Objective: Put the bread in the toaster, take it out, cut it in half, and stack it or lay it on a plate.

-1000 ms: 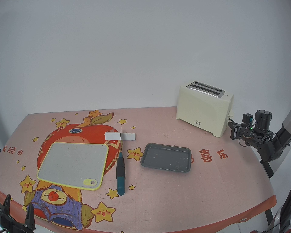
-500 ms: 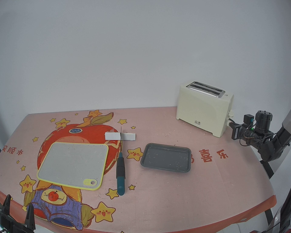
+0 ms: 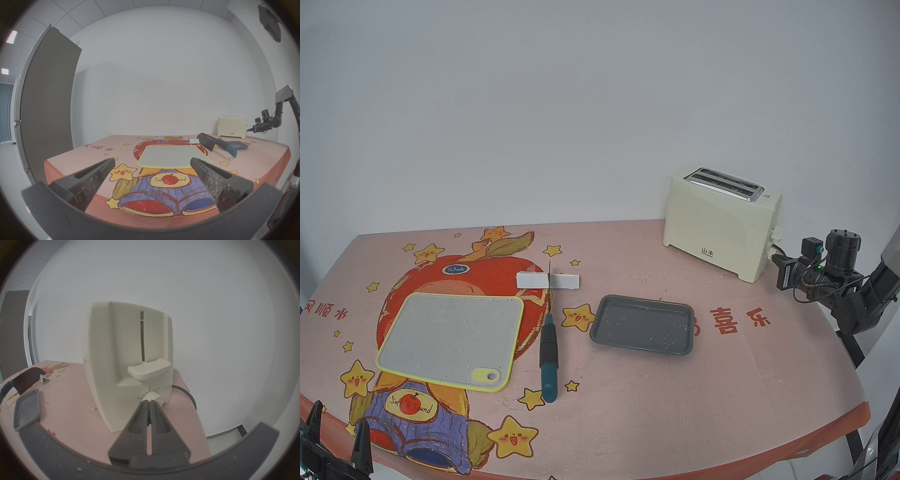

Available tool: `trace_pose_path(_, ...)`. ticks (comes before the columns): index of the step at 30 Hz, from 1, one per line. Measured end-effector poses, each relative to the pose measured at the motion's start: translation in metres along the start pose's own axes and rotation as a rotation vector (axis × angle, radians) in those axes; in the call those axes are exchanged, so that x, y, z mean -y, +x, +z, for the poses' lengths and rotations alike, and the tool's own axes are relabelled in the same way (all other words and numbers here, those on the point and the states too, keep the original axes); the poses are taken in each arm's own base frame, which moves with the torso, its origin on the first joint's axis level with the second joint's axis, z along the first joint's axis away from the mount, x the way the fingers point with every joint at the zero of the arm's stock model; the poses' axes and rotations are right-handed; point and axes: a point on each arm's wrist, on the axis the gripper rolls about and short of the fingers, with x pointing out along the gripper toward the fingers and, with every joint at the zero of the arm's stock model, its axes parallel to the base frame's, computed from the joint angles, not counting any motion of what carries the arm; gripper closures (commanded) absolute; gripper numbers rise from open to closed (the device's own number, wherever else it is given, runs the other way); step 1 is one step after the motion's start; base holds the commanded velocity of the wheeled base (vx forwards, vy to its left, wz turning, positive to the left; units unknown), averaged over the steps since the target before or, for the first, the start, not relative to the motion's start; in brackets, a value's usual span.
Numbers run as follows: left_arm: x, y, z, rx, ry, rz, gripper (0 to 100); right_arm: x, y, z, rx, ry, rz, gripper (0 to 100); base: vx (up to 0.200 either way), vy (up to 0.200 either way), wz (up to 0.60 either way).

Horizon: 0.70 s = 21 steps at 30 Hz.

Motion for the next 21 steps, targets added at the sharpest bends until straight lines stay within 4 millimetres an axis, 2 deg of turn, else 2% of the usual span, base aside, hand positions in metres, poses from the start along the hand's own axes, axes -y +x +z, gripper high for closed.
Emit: trace_pose_path(21,0.0,0.0,0.0,0.0,0.0,0.0,0,0.001,0.0034,-0.0057,-0.016,0.001,-0.002,100,0.0,0.0,0.0)
